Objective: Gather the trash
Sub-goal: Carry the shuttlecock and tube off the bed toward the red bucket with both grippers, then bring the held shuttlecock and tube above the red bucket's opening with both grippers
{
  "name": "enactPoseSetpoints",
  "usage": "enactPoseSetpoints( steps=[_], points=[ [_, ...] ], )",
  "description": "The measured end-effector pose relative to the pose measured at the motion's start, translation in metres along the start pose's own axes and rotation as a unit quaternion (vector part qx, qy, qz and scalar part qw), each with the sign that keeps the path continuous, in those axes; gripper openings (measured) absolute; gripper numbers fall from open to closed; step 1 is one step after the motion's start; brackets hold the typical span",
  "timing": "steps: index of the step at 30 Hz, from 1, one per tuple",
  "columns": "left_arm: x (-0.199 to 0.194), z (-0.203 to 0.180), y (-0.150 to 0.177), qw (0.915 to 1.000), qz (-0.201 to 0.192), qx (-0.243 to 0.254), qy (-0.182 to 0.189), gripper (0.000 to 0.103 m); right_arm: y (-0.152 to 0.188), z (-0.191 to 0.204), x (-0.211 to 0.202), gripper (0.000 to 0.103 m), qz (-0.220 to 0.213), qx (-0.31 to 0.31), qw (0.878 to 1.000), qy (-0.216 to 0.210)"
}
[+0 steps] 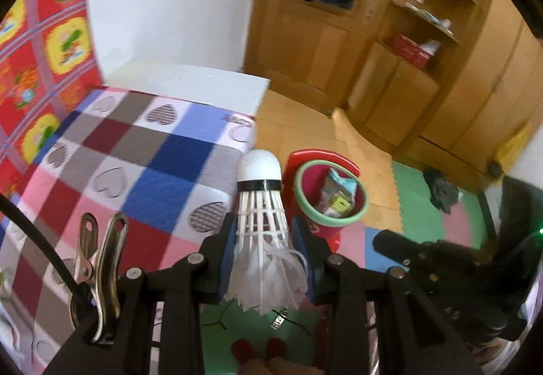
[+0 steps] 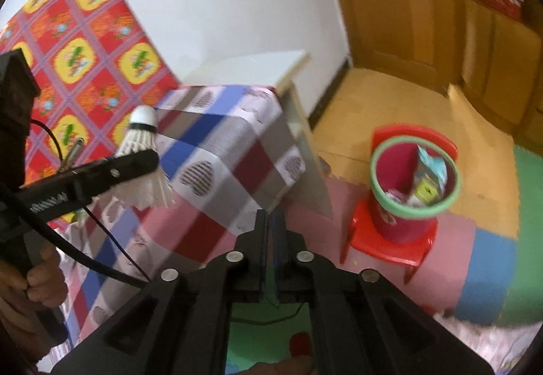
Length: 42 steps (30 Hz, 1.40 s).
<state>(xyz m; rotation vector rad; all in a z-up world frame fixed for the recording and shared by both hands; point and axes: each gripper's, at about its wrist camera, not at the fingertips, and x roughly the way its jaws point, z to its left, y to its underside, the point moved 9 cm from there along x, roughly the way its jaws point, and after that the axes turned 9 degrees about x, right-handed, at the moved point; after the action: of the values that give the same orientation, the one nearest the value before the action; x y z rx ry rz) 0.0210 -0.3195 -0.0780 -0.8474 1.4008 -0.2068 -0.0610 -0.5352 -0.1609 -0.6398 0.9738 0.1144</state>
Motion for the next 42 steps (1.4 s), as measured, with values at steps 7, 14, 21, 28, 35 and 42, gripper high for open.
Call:
enactPoseSetpoints(
  steps=[7,14,21,28,35,42],
  points=[
    [0.03,-0.027,0.015,0.999,0.009,0.028,0.034,0.034,0.046,-0.048,0.025,0.025,0.021,0.049,0.998,0.044],
    [0.062,-0.053,0.051,0.9979,0.031,0.032,0.047,0.034,0.104,-0.099,0.056,0.033,0.042,0.094,0.992,0.065],
    [0.099,-0.071,0.094,0.9977,0.034,0.046,0.035,0.034,0.18,-0.153,0.108,0.036,0.066,0.138,0.984,0.095],
    [0.159,-0.08,0.15,0.9963,0.048,0.053,0.048,0.034,0.266,-0.218,0.185,0.037,0.091,0.196,0.968,0.128],
    [0.236,-0.072,0.203,0.9956,0.061,0.051,0.048,0.034,0.333,-0.276,0.269,0.037,0.109,0.238,0.953,0.153],
    [0.295,-0.06,0.244,0.9964,0.06,0.041,0.044,0.034,0.376,-0.333,0.343,0.037,0.12,0.282,0.935,0.177]
  ],
)
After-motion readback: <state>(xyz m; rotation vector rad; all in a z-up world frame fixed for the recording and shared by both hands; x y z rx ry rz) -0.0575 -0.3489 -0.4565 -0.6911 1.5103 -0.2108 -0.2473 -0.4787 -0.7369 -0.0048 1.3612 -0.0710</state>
